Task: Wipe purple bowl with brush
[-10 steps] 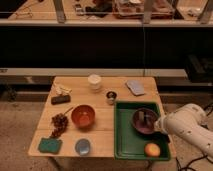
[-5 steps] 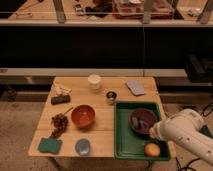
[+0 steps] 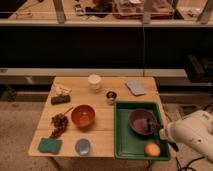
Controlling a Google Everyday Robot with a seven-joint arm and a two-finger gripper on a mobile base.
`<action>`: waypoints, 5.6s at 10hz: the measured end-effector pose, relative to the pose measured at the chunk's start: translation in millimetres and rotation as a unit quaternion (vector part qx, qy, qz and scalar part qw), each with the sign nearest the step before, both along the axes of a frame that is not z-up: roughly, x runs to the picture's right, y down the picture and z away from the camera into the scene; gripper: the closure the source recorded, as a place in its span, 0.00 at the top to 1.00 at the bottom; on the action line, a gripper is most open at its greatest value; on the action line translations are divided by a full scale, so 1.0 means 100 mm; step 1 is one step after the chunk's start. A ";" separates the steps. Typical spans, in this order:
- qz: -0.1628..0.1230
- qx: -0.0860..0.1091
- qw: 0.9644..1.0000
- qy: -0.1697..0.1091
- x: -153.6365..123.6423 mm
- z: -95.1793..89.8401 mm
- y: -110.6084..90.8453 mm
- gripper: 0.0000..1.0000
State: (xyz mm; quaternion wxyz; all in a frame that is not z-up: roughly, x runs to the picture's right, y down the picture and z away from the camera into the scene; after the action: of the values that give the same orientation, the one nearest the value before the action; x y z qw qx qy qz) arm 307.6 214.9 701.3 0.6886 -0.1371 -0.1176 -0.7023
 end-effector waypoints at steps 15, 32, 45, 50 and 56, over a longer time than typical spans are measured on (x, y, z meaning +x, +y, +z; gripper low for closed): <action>-0.023 0.002 0.999 -0.033 -0.16 -0.09 0.03 0.00; -0.052 0.012 0.998 -0.026 -0.05 -0.07 -0.02 0.00; -0.077 0.000 0.995 -0.056 -0.41 -0.15 0.15 0.00; -0.060 0.009 0.998 -0.028 -0.06 -0.02 -0.10 0.00; -0.079 0.002 0.995 -0.058 -0.72 0.12 -0.10 0.00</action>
State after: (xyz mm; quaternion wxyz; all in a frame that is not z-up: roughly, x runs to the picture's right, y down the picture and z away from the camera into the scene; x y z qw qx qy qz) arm 235.4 204.5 713.7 0.6228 -0.1039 -0.1450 -0.7618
